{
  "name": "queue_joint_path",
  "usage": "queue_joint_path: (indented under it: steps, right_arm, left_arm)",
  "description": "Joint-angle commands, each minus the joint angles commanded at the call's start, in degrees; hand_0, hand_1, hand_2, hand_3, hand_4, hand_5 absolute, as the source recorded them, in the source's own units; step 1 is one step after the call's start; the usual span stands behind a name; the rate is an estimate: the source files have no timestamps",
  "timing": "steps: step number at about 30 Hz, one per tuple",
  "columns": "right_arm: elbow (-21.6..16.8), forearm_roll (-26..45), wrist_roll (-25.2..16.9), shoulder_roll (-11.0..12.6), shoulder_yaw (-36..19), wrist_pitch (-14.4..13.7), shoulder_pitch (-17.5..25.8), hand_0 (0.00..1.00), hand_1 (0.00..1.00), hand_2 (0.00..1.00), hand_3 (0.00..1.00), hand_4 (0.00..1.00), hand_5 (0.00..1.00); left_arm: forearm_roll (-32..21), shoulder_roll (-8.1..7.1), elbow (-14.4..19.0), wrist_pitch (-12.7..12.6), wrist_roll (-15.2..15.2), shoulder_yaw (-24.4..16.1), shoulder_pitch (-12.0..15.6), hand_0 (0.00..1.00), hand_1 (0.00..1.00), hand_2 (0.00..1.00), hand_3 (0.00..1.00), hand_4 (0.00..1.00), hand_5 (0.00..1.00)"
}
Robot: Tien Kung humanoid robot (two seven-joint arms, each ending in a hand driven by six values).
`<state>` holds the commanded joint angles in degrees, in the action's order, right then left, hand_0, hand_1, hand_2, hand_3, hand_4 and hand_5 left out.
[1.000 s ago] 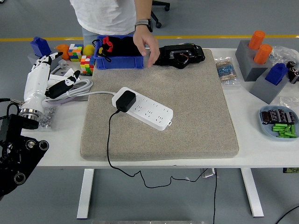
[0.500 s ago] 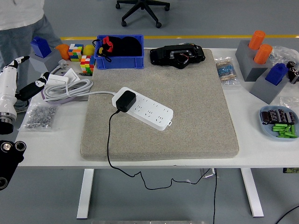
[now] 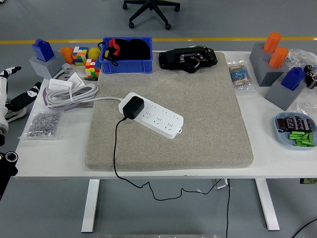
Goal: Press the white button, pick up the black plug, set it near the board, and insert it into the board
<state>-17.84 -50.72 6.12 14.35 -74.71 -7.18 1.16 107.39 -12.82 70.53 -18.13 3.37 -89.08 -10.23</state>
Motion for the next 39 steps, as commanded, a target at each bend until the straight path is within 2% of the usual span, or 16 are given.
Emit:
queue_joint_path:
  steps: [9, 39]
  right_arm:
    - [0.0, -0.2, 0.1, -0.1, -0.5, 0.0, 0.0, 0.585, 0.494, 0.511, 0.53, 0.644, 0.328]
    - [-0.5, -0.7, 0.2, -0.4, -0.4, 0.2, -0.7, 0.587, 0.497, 0.514, 0.53, 0.652, 0.339]
  left_arm:
    - [1.5, -0.04, 0.3, 0.9, 0.6, -0.9, -0.2, 0.944, 0.922, 0.867, 0.816, 0.769, 0.398]
    - [1.7, -0.31, 0.6, 1.9, 1.0, -2.0, -0.1, 0.942, 0.925, 0.869, 0.813, 0.751, 0.327]
